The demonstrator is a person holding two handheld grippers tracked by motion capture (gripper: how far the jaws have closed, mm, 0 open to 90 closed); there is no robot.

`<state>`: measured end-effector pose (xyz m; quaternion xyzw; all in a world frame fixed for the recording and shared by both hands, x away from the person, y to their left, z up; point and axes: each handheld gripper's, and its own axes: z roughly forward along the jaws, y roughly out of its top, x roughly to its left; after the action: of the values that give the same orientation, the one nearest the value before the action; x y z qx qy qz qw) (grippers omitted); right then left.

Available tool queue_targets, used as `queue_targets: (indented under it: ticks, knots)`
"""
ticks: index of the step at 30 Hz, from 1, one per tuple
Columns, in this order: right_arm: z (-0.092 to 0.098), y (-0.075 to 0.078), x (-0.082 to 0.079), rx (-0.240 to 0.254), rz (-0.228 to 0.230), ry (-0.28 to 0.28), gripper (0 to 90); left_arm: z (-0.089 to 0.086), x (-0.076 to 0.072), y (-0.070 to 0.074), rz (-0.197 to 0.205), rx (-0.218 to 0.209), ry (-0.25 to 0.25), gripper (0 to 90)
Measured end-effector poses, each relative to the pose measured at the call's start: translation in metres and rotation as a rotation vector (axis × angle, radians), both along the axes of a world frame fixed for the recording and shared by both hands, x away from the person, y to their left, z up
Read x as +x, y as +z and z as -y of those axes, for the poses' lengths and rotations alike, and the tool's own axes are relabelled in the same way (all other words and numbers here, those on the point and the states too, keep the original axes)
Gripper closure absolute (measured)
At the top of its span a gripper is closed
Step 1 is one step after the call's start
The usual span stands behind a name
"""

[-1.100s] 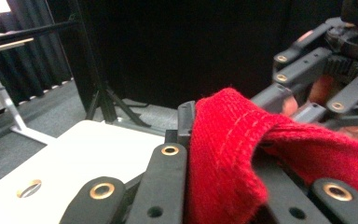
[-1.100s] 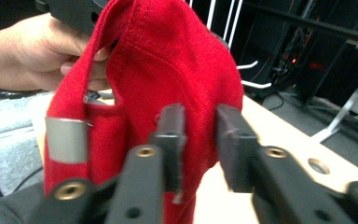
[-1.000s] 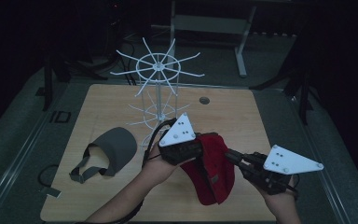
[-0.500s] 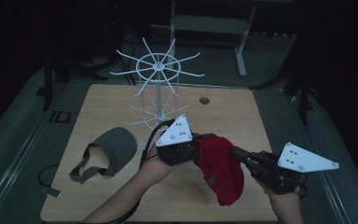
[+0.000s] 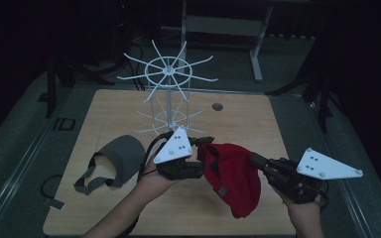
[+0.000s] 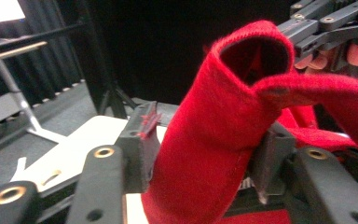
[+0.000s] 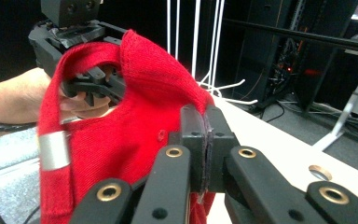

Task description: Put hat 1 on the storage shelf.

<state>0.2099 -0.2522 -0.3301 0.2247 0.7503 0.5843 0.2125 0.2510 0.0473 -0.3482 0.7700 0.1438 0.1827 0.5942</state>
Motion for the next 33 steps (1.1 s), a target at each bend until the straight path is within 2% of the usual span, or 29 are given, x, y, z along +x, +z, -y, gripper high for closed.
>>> queue_targets:
  ticks: [7, 10, 12, 18, 24, 32, 33]
  knots:
    - [0.001, 0.002, -0.001, 0.016, -0.007, -0.002, 89.1, -0.013, -0.002, -0.002, -0.015, -0.013, 0.034, 46.6]
    - [0.003, 0.003, 0.000, 0.023, -0.012, -0.008, 89.1, -0.021, -0.001, -0.004, -0.034, -0.038, 0.053, 47.1]
    - [0.006, 0.006, -0.001, 0.032, -0.015, -0.011, 89.2, -0.031, 0.001, -0.006, -0.049, -0.066, 0.091, 48.2]
    - [0.008, 0.011, 0.003, 0.037, -0.017, -0.046, 89.1, -0.042, 0.001, -0.014, -0.053, -0.068, 0.153, 48.3]
    - [0.012, 0.020, 0.010, 0.050, -0.014, -0.092, 89.1, -0.053, -0.006, -0.028, -0.074, -0.078, 0.163, 48.1]
    - [0.019, 0.036, 0.019, 0.092, 0.013, -0.145, 89.1, -0.057, -0.018, -0.048, -0.087, -0.054, 0.162, 46.5]
    - [0.021, 0.043, 0.024, 0.105, 0.024, -0.165, 89.1, -0.059, -0.020, -0.053, -0.090, -0.056, 0.161, 46.6]
